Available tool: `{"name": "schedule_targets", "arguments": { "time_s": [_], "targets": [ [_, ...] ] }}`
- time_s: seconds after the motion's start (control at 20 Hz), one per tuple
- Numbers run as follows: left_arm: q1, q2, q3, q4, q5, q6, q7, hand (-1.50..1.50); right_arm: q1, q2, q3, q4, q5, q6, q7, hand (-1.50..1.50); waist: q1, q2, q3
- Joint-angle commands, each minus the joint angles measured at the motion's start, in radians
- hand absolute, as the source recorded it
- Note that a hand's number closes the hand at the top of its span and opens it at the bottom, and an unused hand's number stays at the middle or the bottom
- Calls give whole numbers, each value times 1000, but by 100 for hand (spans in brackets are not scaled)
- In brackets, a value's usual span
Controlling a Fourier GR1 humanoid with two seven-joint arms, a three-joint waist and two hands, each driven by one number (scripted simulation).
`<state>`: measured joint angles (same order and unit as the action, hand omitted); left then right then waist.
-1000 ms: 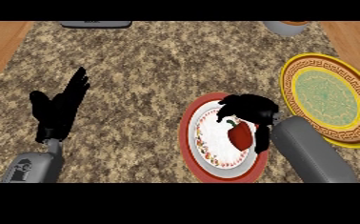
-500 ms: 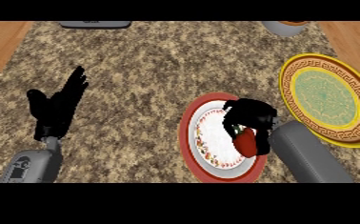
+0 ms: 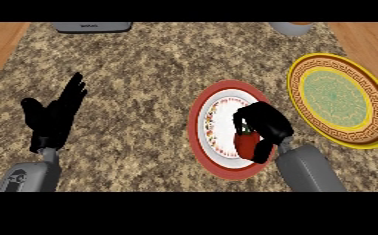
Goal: Pick the bell pepper from the plate and place it in the plate
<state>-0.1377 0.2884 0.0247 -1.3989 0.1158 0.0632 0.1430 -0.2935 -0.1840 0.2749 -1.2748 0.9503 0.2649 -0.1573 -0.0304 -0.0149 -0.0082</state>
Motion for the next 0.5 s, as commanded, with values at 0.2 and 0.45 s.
{"name": "schedule_targets", "arguments": {
  "time_s": [0.2, 0.45],
  "targets": [
    [21, -6, 11, 13, -6, 7, -27, 0, 81, 103, -94, -365, 70, -297, 227, 150, -16, 0, 7],
    [0, -21, 2, 19, -21, 21, -17, 0, 122, 83, -166, -572, 158, -357, 368, 150, -6, 7, 7]
  ]
}}
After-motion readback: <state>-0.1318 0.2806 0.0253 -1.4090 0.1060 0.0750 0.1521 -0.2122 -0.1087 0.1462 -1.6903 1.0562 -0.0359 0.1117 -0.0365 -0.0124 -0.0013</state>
